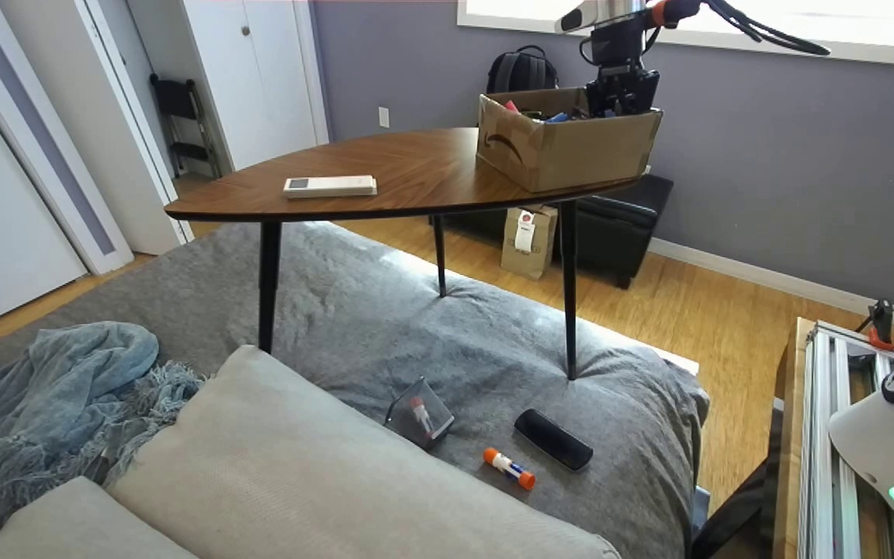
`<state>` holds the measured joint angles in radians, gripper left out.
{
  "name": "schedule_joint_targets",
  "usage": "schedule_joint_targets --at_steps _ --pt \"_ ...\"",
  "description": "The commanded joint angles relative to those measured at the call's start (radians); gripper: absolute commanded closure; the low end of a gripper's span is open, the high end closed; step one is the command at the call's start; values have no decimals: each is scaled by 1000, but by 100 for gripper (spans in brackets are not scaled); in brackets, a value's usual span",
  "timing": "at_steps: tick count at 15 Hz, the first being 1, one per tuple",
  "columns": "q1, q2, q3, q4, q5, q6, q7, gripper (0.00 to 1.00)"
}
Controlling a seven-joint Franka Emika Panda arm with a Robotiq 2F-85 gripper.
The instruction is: Put the clear object on the table
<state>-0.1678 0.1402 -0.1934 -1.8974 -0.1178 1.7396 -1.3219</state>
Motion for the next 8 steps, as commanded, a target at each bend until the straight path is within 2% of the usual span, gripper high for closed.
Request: schedule_joint_targets --at_steps 1,2,8 --pt "-10 26 19 20 -41 -20 13 92" --pt "-10 27 21 21 -43 -17 12 99" --pt "-14 2 24 48 -32 -9 6 97"
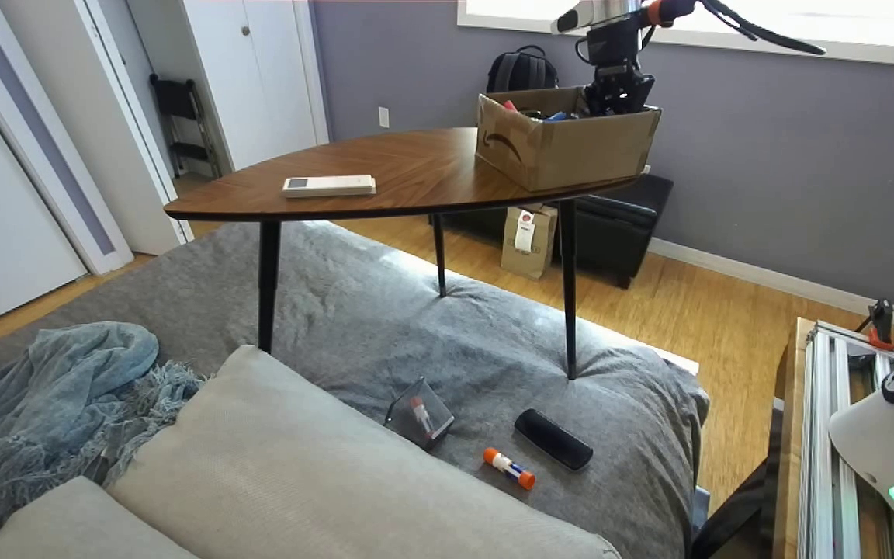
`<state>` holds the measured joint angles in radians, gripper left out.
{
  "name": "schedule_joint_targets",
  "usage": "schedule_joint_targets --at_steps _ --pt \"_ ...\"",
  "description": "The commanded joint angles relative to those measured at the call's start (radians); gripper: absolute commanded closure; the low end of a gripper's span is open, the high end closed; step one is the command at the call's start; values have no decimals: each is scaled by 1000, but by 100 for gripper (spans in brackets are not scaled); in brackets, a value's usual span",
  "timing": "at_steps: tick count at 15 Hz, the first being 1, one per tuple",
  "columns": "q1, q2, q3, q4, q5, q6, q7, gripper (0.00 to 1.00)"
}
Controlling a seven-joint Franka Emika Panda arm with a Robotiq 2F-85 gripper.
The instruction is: Put the clear object on the table
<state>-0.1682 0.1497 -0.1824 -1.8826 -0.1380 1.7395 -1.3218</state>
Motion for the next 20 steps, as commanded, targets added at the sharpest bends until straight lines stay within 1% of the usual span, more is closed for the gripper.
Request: schedule_joint_targets --at_steps 1,6,16,20 --pt "-14 -18 13 41 -8 -8 7 97" --pt "-14 -45 13 81 17 -18 2 97" --pt "-12 -69 14 108 41 -20 -10 97" --pt "-5 -95 21 154 63 -19 -13 97"
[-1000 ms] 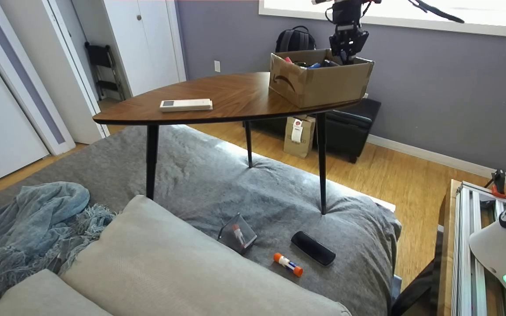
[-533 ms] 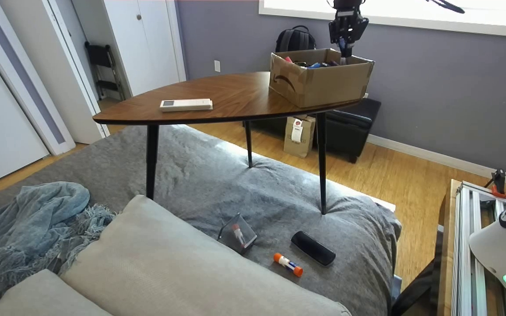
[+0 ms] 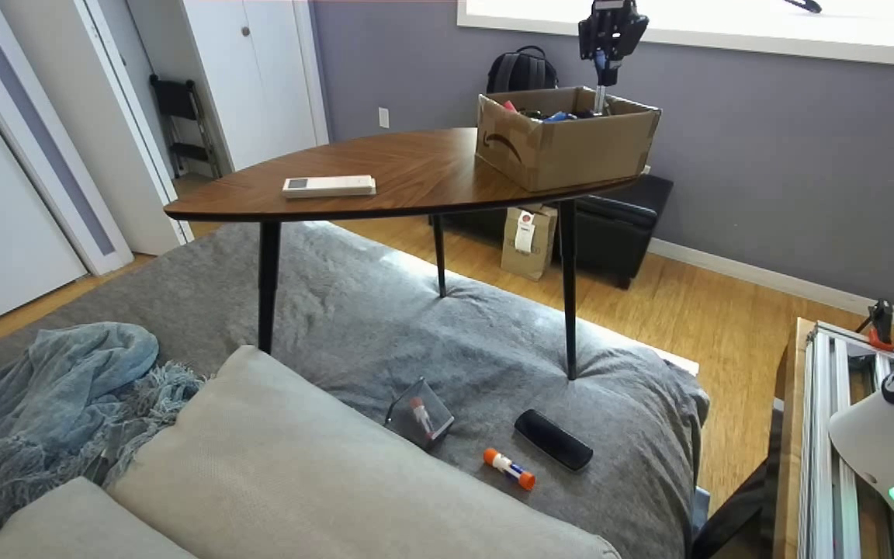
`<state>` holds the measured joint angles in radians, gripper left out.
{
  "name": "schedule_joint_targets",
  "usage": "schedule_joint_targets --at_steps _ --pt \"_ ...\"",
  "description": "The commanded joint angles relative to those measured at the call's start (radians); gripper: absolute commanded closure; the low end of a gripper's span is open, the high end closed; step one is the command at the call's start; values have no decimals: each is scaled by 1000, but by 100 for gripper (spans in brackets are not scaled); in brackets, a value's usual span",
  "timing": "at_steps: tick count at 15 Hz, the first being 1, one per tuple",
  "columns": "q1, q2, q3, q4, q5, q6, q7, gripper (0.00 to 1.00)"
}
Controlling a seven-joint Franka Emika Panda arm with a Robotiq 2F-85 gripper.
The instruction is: Put the clear object on the table
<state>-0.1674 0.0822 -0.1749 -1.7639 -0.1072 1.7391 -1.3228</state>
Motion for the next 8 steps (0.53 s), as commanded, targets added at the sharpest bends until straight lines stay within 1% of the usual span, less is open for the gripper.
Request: schedule_joint_targets --at_steps 1,4,7,8 --pt "-5 -31 15 49 48 -2 -11 97" --pt "-4 -28 19 94 122 25 -29 97" --pt "-5 -20 27 122 260 84 -100 97" --pt "-2 -27 23 100 186 60 -47 97"
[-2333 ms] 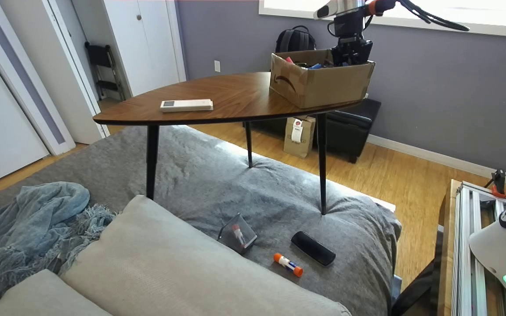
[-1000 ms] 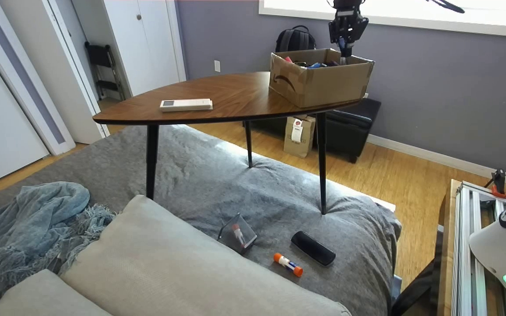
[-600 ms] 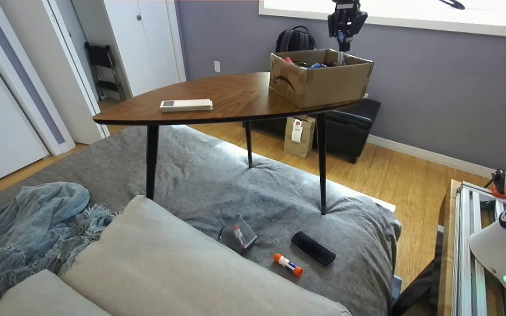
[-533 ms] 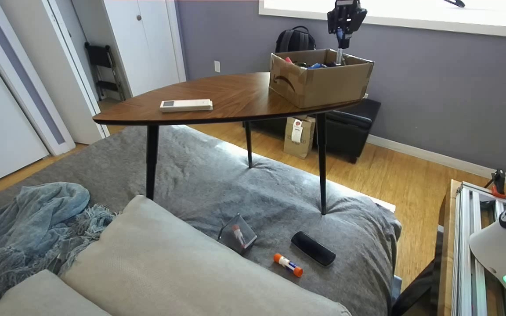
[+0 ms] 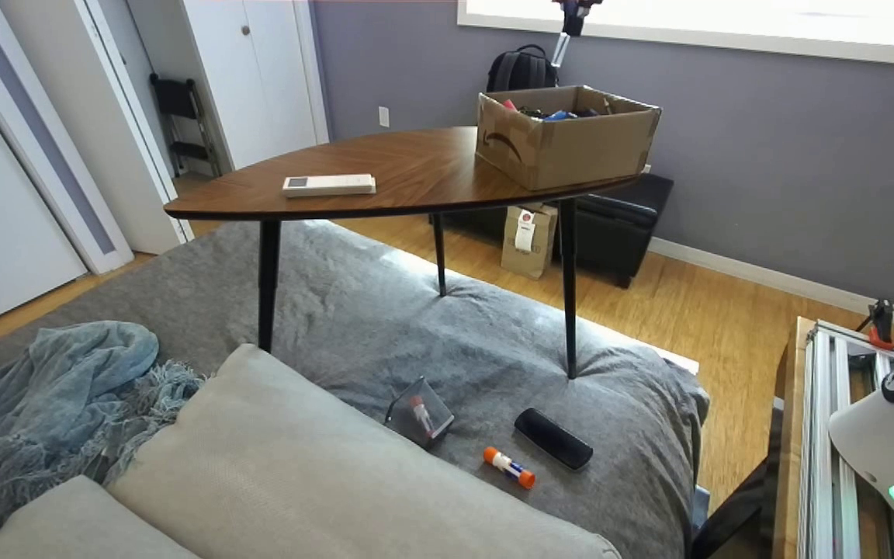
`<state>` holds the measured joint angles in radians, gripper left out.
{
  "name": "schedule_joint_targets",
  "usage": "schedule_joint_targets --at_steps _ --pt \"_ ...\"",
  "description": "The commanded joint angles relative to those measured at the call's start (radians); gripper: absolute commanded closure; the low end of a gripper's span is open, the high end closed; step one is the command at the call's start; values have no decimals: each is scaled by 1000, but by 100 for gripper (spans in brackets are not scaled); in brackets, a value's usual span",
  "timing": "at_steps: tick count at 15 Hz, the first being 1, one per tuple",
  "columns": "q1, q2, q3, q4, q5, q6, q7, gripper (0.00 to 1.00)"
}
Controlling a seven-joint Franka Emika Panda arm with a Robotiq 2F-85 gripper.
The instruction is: Put the clear object on the table
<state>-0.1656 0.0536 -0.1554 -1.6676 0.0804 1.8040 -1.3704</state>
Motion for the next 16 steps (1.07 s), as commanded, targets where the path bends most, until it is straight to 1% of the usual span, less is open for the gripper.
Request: schedule_joint_targets --at_steps 1,9,10,13,16 --pt "-3 2 4 8 7 -2 -4 89" --pt "-5 8 4 6 6 -2 -3 89" --pt "-3 23 7 19 13 4 -9 97" --pt "14 93 32 87 23 -12 -48 97" --pt "29 184 73 195 24 -30 -72 97"
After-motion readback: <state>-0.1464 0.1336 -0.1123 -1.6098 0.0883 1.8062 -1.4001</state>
